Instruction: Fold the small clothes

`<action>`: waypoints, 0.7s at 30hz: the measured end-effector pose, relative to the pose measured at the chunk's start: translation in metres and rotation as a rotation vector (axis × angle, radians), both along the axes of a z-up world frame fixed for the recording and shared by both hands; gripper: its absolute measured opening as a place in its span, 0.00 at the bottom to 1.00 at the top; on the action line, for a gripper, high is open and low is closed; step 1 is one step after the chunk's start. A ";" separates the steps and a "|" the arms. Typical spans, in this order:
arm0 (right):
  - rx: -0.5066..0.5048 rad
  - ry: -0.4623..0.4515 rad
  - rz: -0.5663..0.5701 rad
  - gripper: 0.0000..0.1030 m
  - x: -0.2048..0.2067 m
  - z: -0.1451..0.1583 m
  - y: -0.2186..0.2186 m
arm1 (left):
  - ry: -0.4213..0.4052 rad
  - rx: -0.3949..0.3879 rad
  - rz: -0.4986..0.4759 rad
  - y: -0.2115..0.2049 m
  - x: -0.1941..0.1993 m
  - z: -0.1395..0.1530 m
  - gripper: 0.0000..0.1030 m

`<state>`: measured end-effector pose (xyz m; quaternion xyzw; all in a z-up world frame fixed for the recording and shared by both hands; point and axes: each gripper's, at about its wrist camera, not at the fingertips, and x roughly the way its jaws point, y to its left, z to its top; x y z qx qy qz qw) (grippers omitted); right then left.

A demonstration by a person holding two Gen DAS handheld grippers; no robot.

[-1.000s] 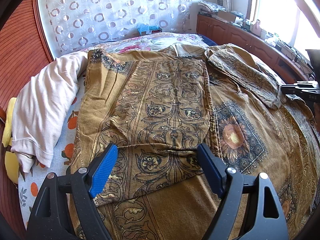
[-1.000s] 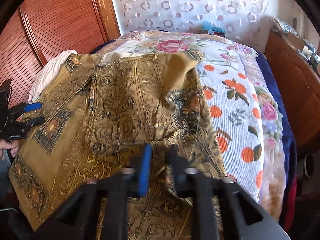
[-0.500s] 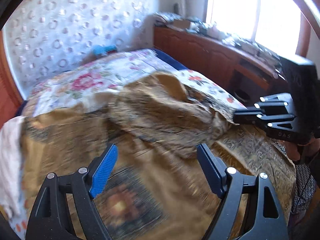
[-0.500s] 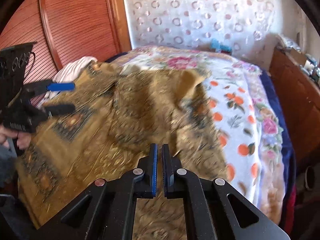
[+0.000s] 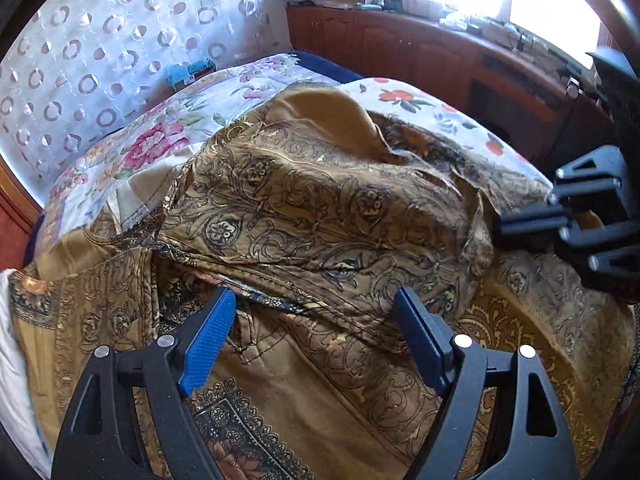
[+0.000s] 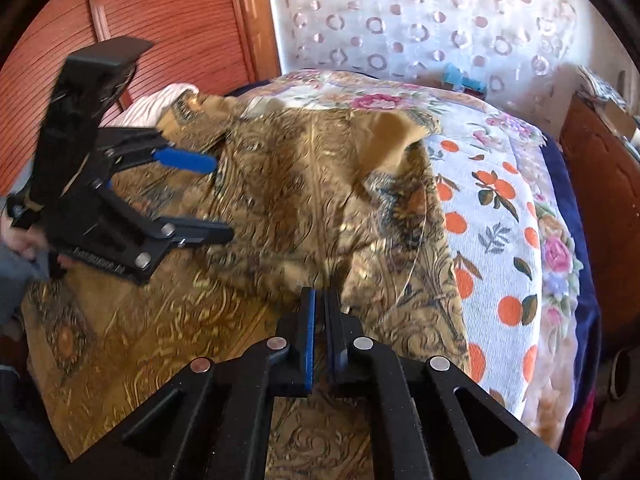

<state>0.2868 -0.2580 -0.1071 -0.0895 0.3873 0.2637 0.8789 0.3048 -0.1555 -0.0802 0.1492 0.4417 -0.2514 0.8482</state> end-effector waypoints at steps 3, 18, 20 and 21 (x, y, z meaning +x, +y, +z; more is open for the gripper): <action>0.003 0.006 0.024 0.03 -0.009 0.000 -0.004 | 0.011 -0.021 0.009 0.004 0.003 -0.001 0.80; 0.115 -0.073 -0.149 0.54 0.050 0.038 -0.025 | -0.008 -0.105 0.040 0.049 0.005 0.022 0.80; 0.109 -0.069 -0.161 0.56 0.066 0.036 -0.019 | 0.005 -0.128 0.065 0.069 0.014 0.027 0.80; 0.099 -0.067 -0.157 0.57 0.076 0.034 -0.015 | 0.009 -0.125 0.088 0.082 0.020 0.029 0.81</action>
